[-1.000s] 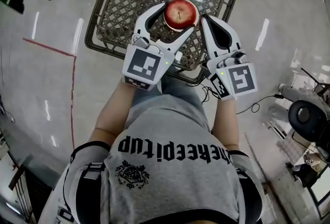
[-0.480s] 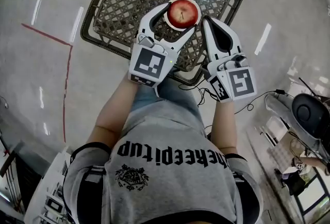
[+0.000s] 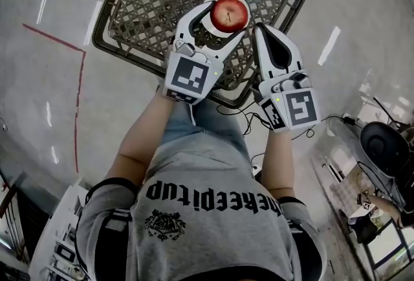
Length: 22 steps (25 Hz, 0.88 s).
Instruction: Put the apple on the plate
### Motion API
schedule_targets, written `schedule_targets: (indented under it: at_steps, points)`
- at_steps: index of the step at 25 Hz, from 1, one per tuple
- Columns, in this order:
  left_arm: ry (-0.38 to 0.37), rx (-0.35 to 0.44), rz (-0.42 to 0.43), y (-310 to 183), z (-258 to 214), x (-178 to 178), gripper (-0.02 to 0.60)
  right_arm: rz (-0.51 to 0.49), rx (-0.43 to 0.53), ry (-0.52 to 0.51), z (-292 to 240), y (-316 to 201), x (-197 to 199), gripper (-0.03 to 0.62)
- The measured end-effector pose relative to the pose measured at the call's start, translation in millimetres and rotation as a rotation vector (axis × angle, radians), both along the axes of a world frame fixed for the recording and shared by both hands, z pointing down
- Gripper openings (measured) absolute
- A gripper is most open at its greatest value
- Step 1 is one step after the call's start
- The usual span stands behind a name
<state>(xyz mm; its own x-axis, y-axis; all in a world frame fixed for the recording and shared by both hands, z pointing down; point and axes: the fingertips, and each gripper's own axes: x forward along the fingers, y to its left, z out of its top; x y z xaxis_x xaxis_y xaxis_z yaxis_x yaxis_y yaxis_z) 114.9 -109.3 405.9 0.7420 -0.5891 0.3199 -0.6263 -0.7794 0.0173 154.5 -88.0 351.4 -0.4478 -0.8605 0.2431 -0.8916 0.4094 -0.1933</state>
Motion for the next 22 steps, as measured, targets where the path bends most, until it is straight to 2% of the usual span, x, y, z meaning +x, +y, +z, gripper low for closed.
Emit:
schedule_targets:
  at_steps: [12,22]
  points:
    - [-0.05,-0.037,-0.016,-6,47,6,0.38,0.028,-0.032,0.005,18,5,16,0.009]
    - [-0.093,-0.067,-0.022,-7,86,2,0.38,0.003,-0.061,0.01,38,7,9,0.009]
